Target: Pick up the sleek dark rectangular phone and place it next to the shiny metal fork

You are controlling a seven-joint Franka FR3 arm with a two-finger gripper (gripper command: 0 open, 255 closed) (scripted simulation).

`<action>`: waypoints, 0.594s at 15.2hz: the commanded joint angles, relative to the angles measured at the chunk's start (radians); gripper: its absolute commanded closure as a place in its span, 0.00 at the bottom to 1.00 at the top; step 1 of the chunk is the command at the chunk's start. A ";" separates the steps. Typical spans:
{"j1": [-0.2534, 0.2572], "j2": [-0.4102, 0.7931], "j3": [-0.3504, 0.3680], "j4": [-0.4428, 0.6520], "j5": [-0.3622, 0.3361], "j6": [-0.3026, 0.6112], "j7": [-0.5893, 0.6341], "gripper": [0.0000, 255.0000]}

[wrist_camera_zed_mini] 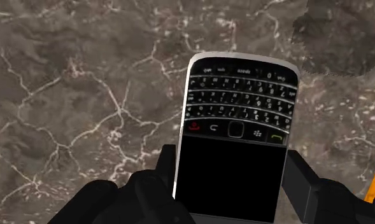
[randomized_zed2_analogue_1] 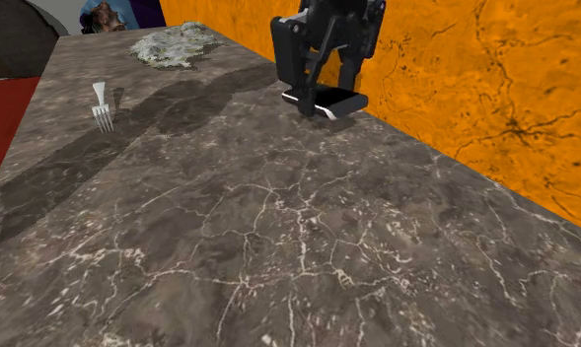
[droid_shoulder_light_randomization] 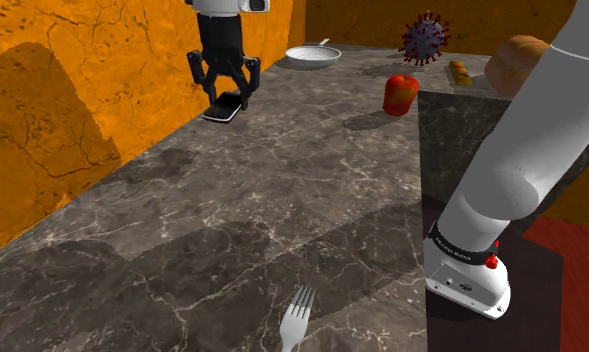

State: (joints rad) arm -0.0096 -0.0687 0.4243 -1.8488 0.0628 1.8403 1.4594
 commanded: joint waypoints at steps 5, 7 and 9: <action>0.044 -0.195 0.026 -0.181 0.085 0.005 0.039 1.00; 0.064 -0.256 0.034 -0.232 0.113 0.001 0.054 1.00; 0.085 -0.316 0.043 -0.279 0.141 -0.005 0.072 1.00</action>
State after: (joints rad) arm 0.0642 -0.3470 0.4644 -2.0946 0.1862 1.8363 1.5246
